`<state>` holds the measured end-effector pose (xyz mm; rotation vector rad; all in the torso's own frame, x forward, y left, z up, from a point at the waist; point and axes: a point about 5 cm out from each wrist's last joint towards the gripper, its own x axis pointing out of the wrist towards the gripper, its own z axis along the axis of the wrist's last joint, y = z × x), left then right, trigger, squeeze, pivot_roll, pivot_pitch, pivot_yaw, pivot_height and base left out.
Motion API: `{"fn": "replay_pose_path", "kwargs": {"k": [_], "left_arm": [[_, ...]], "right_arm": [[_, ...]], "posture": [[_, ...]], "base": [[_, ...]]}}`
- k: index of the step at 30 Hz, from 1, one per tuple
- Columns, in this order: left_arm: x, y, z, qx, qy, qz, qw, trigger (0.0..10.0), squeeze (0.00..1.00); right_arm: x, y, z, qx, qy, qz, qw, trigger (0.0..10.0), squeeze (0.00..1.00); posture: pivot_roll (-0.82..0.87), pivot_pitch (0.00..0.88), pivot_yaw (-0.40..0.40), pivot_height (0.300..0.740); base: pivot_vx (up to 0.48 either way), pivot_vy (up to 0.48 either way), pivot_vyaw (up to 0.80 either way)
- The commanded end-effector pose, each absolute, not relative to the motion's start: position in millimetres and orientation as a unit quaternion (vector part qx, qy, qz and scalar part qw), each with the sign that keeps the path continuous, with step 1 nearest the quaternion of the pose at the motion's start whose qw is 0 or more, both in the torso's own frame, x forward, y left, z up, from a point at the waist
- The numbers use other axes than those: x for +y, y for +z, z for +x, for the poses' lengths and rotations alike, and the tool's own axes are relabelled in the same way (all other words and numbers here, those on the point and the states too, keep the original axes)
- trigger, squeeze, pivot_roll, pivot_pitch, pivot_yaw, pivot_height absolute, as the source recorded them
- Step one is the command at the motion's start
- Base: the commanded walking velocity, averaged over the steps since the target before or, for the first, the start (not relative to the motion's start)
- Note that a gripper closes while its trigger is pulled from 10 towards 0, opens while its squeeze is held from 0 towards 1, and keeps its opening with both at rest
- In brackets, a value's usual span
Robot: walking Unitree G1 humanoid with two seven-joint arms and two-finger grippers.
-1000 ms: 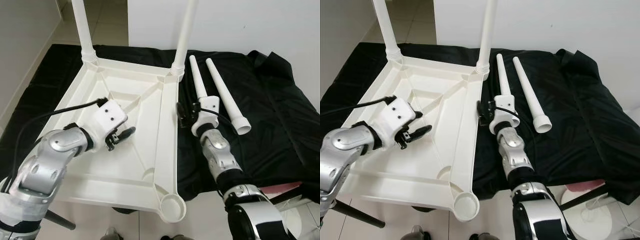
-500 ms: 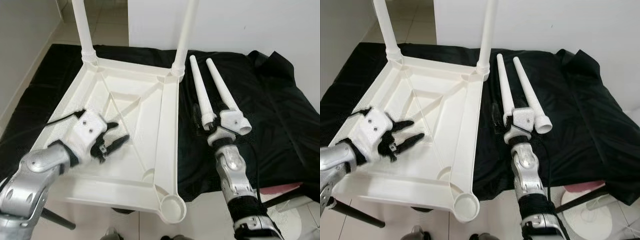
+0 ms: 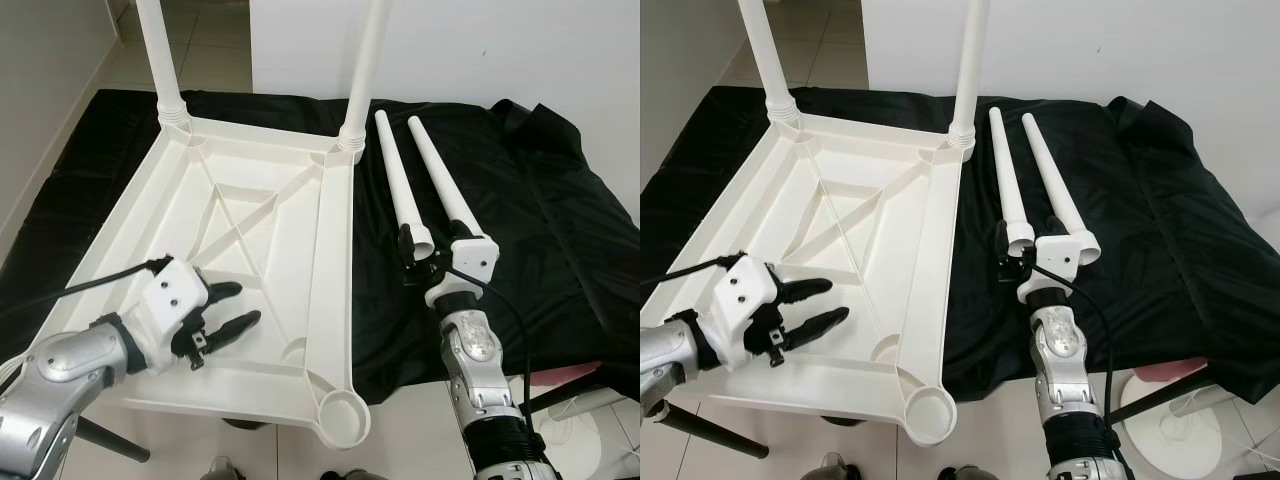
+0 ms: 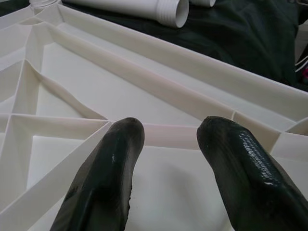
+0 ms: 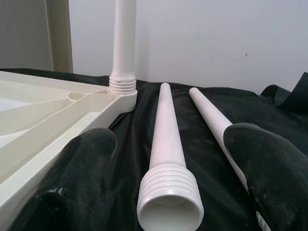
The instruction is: Building children table
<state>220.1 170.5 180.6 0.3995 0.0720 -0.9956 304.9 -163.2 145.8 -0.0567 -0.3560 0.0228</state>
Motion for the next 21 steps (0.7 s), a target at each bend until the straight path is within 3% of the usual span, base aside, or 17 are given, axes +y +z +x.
{"fn": "replay_pose_path", "kwargs": {"k": [1,13,21], "left_arm": [[164,175,206,0.055,-0.569,0.203,0.795,10.0,0.00],[164,155,198,0.098,-0.596,0.234,0.762,10.0,0.00],[165,155,190,0.101,-0.605,0.225,0.757,10.0,0.00]], "right_arm": [[-171,144,304,-0.167,-0.003,-0.033,0.985,10.0,0.00],[-179,149,308,-0.165,-0.013,-0.042,0.985,10.0,0.00],[-184,154,315,-0.162,-0.014,-0.051,0.985,10.0,0.00]], "posture": [[0.07,0.101,-0.079,0.740],[0.05,0.092,-0.087,0.740],[0.05,0.108,-0.099,0.740]], "base": [[0.000,0.000,0.00],[0.000,0.000,0.00],[0.000,0.000,0.00]]}}
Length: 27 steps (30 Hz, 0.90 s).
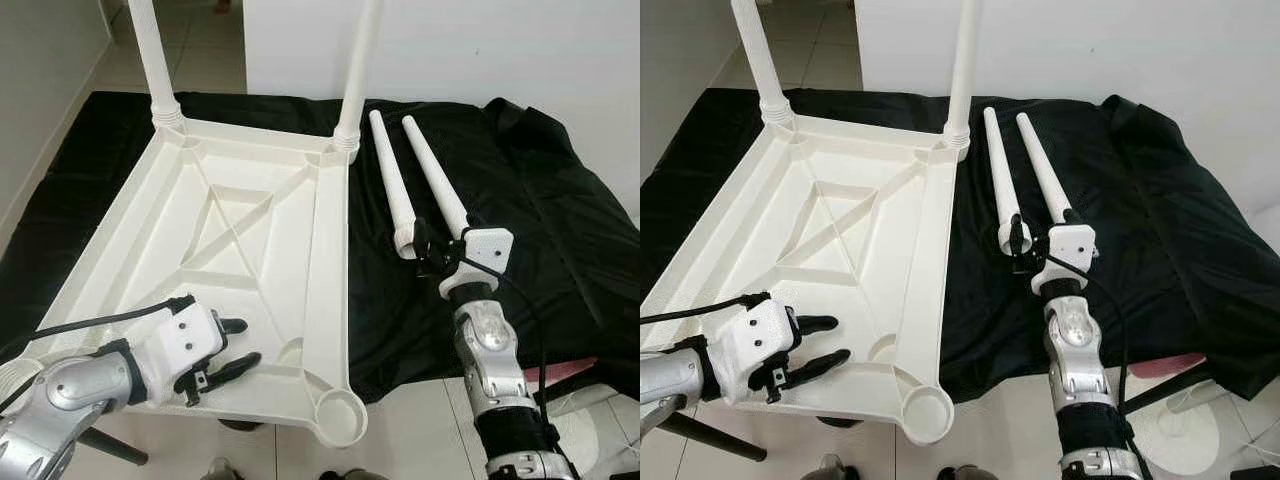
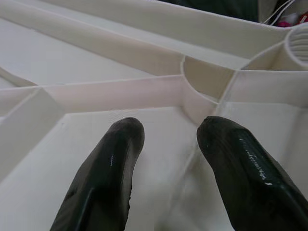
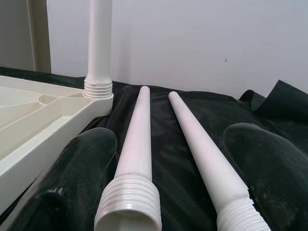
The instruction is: Building children table
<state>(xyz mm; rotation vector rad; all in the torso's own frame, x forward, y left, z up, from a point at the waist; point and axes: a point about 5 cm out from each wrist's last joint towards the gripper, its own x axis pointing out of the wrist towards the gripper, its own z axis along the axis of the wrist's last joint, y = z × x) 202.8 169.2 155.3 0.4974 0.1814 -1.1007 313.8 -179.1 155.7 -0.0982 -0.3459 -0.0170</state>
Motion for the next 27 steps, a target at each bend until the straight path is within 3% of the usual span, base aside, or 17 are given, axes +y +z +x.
{"fn": "replay_pose_path", "kwargs": {"k": [1,16,20,25,27], "left_arm": [[165,155,190,0.101,-0.605,0.225,0.757,10.0,0.00],[164,129,198,0.135,-0.592,0.282,0.742,10.0,0.00],[166,126,207,0.145,-0.572,0.291,0.753,10.0,0.00],[161,133,245,0.110,-0.495,0.312,0.803,10.0,0.00],[160,135,250,0.102,-0.483,0.319,0.809,10.0,0.00]], "right_arm": [[-184,154,315,-0.162,-0.014,-0.051,0.985,10.0,0.00],[-182,161,329,-0.166,0.005,-0.067,0.984,10.0,0.00],[-182,164,332,-0.167,0.004,-0.068,0.984,10.0,0.00],[-178,164,332,-0.168,0.000,-0.061,0.984,10.0,0.00],[-177,163,331,-0.168,0.000,-0.060,0.984,10.0,0.00]], "posture": [[0.05,0.108,-0.099,0.740],[0.05,0.099,-0.118,0.740],[0.05,0.099,-0.114,0.740],[0.03,0.110,-0.106,0.740],[0.02,0.113,-0.098,0.740]], "base": [[0.000,0.000,0.00],[0.000,0.000,0.00],[0.000,0.000,0.00],[0.000,0.000,0.00],[0.000,0.000,0.00]]}}
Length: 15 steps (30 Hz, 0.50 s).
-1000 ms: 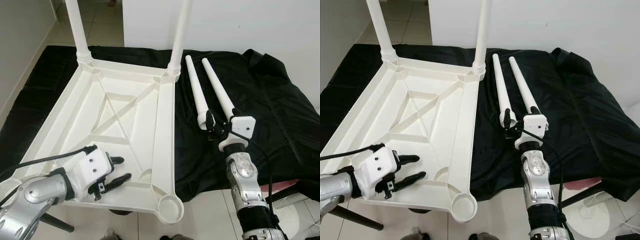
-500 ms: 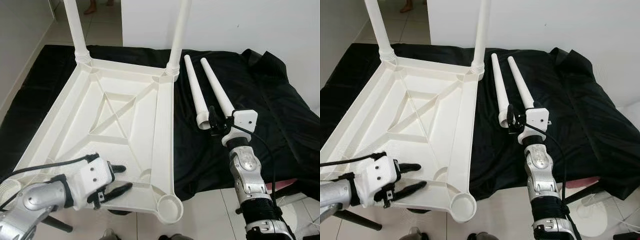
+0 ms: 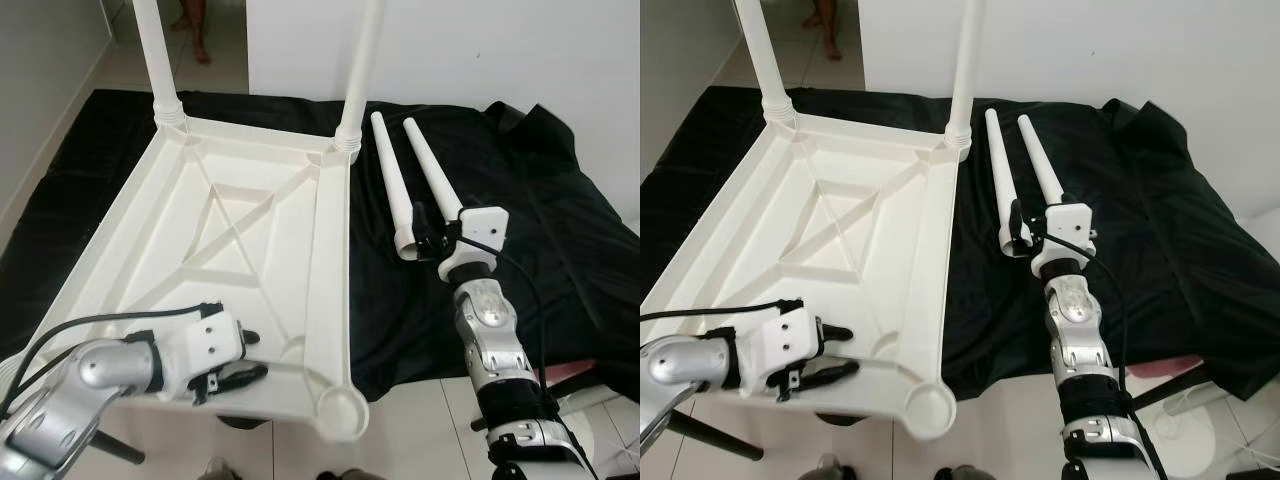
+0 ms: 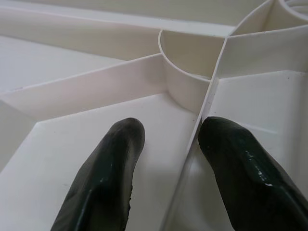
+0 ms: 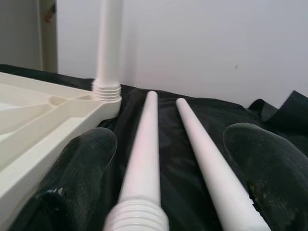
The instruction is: Building children table
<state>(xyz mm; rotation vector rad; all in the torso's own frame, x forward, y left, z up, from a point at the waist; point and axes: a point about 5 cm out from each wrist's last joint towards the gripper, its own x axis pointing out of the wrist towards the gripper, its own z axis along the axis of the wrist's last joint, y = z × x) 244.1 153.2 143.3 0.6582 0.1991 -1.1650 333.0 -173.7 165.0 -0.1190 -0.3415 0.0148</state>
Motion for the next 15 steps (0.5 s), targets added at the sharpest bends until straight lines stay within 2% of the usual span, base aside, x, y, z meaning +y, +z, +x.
{"fn": "replay_pose_path", "kwargs": {"k": [1,7,15], "left_arm": [[158,138,261,0.095,-0.460,0.320,0.823,10.0,0.00],[139,147,290,0.064,-0.411,0.298,0.859,10.0,0.00],[112,152,308,0.054,-0.378,0.277,0.881,10.0,0.00]], "right_arm": [[-175,161,328,-0.168,0.003,-0.061,0.984,10.0,0.00],[-176,154,323,-0.158,-0.004,-0.058,0.986,10.0,0.00],[-181,152,321,-0.151,-0.021,-0.047,0.987,10.0,0.00]], "posture": [[0.02,0.116,-0.094,0.740],[0.00,0.132,-0.072,0.740],[-0.02,0.143,-0.046,0.740]], "base": [[0.000,0.000,0.00],[0.000,0.000,0.00],[0.000,0.000,0.00]]}}
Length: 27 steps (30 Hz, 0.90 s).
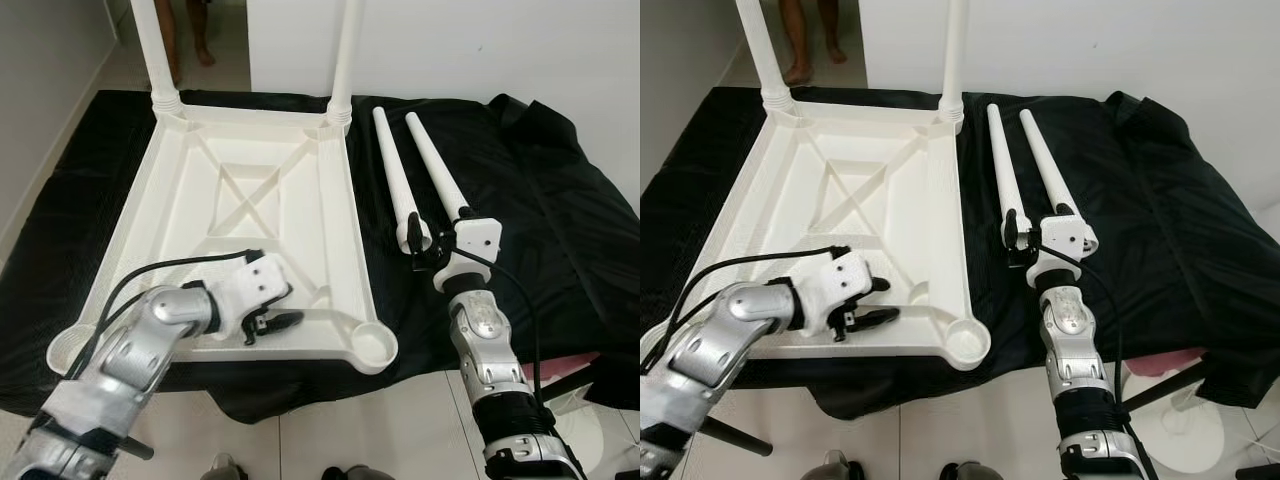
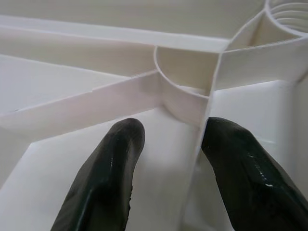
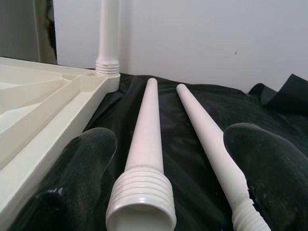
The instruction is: Building children table
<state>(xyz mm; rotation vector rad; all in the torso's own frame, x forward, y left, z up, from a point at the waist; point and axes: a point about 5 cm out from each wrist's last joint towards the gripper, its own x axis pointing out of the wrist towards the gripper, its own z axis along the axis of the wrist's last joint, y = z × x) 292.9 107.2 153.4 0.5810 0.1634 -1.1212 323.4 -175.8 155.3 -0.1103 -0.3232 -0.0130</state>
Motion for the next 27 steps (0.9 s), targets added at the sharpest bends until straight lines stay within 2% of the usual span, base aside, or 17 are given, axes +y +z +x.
{"fn": "replay_pose_path", "kwargs": {"k": [1,6,11,15,18,19,20,21,27], "left_arm": [[112,152,308,0.054,-0.378,0.277,0.881,10.0,0.00],[98,152,316,0.049,-0.349,0.279,0.893,10.0,0.00],[98,157,318,0.038,-0.346,0.278,0.895,10.0,0.00],[104,171,320,0.017,-0.363,0.246,0.899,10.0,0.00],[106,172,322,0.035,-0.374,0.174,0.910,10.0,0.00],[106,173,323,0.036,-0.372,0.156,0.914,10.0,0.48],[106,173,323,0.036,-0.372,0.156,0.914,10.0,0.48],[106,176,321,0.031,-0.377,0.135,0.916,10.0,1.00],[102,186,312,0.005,-0.416,0.126,0.901,10.0,1.00]], "right_arm": [[-181,152,321,-0.151,-0.021,-0.047,0.987,10.0,0.00],[-183,154,322,-0.149,-0.030,-0.046,0.987,10.0,0.00],[-188,158,325,-0.151,-0.037,-0.042,0.987,10.0,0.00],[-198,161,328,-0.152,-0.051,-0.040,0.986,10.0,0.00],[-198,163,330,-0.153,-0.051,-0.037,0.986,10.0,0.00],[-198,163,331,-0.153,-0.051,-0.037,0.986,10.0,0.00],[-198,163,331,-0.153,-0.051,-0.037,0.986,10.0,0.00],[-197,164,332,-0.154,-0.049,-0.038,0.986,10.0,0.00],[-195,164,335,-0.152,-0.046,-0.034,0.987,10.0,0.00]], "posture": [[-0.02,0.143,-0.046,0.740],[-0.04,0.138,-0.046,0.740],[-0.05,0.137,-0.051,0.740],[-0.04,0.132,-0.056,0.740],[-0.04,0.127,-0.056,0.740],[-0.04,0.125,-0.057,0.740],[-0.04,0.125,-0.057,0.740],[-0.04,0.123,-0.057,0.740],[-0.02,0.120,-0.059,0.740]], "base": [[0.000,0.000,0.00],[0.000,0.000,0.00],[0.000,0.000,0.00],[0.000,0.000,0.00],[0.000,0.000,0.00],[0.000,0.000,0.00],[0.000,0.000,0.00],[0.000,0.000,0.00],[0.000,0.000,0.00]]}}
